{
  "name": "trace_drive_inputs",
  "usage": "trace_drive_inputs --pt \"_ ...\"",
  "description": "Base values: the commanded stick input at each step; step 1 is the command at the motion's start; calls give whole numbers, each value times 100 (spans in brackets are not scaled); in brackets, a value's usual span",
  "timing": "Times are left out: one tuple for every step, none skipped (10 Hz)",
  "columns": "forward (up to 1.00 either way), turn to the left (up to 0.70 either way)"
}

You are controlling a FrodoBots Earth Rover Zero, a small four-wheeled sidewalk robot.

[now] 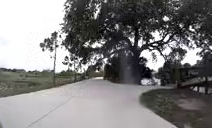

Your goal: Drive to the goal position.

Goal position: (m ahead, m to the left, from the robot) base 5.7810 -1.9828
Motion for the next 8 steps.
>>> trace_drive_inputs --pt "60 1" --pt "60 2" --pt "60 5" --pt "60 8" --pt "60 11" --pt "60 13" --pt "60 15" --pt "60 15"
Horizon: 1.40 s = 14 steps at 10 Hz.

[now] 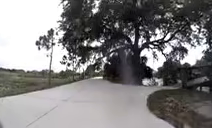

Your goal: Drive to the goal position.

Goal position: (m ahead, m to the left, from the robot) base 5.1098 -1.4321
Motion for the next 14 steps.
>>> trace_drive_inputs --pt "60 15" --pt "60 15" --pt "60 9" --pt "60 1" --pt "60 1" --pt "60 1" --pt "60 1" --pt "60 1" --pt "60 1" --pt "60 1" --pt "60 1" --pt "60 1" --pt "60 1" --pt "60 1"
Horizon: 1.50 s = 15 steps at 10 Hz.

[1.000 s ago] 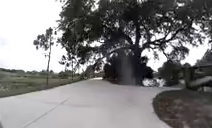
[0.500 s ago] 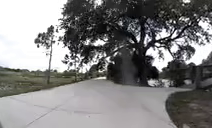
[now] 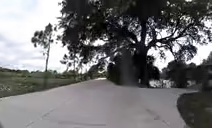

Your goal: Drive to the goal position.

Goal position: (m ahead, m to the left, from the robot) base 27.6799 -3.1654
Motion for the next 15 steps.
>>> trace_drive_inputs --pt "60 1" --pt "60 1" --pt "60 1" --pt "60 1" --pt "60 1" --pt "60 1" --pt "60 1" --pt "60 1" --pt "60 1" --pt "60 1" --pt "60 1" --pt "60 1" --pt "60 1" --pt "60 1" --pt "60 1"
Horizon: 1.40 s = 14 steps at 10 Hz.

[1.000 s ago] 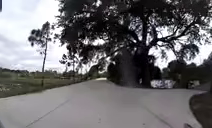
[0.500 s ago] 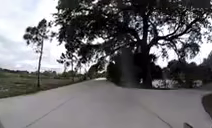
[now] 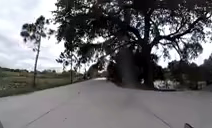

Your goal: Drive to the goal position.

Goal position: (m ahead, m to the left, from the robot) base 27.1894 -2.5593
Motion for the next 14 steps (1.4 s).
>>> trace_drive_inputs --pt "60 1" --pt "60 1" --pt "60 1" --pt "60 1" --pt "60 1" --pt "60 1" --pt "60 1" --pt "60 1" --pt "60 1" --pt "60 1" --pt "60 1" --pt "60 1" --pt "60 1" --pt "60 1"
